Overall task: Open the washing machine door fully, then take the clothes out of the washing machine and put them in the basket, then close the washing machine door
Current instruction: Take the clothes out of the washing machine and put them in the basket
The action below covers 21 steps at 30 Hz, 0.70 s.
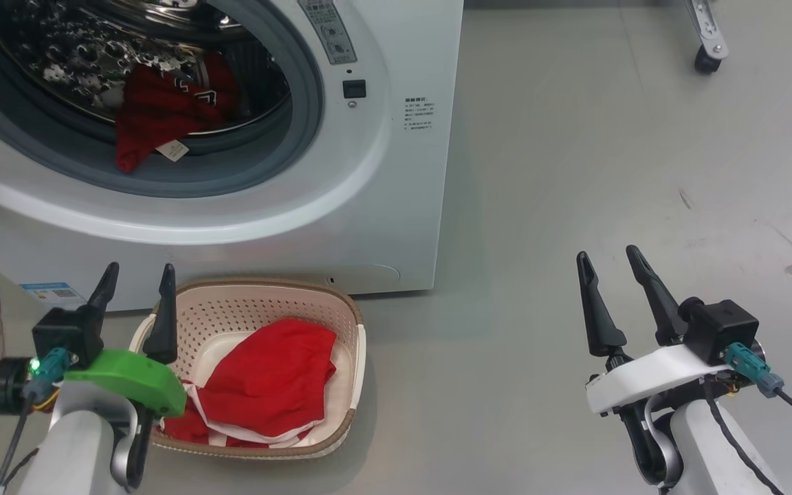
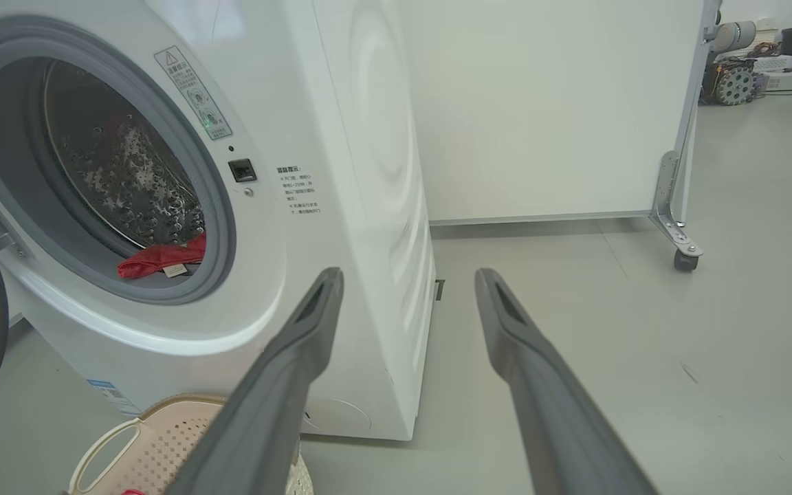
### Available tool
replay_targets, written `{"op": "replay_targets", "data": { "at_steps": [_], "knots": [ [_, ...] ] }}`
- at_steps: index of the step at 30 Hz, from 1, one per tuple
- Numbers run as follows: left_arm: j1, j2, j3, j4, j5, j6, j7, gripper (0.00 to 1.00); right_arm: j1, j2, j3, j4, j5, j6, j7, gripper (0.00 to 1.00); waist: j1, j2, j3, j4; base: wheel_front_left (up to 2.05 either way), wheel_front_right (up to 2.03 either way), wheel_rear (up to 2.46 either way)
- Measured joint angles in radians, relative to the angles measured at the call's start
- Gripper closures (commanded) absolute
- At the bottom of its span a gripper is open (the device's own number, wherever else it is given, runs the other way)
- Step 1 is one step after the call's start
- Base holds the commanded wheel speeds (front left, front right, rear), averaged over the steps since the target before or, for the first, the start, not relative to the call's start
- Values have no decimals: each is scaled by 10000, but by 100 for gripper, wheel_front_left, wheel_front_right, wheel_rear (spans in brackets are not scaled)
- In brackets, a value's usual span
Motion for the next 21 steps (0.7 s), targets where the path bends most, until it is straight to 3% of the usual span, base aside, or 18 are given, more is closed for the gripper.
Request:
{"op": "replay_targets", "data": {
  "at_steps": [9,21],
  "knots": [
    [1182,-203,257,-1156,288,395,0,0,217,8,128,-23,2,0,0,0,0,0,-468,266,0,0,0],
    [2159,-470,460,-2259,464,512,0,0,389,17,213,-29,17,2,0,0,0,0,-670,260,0,0,0]
  ]
}}
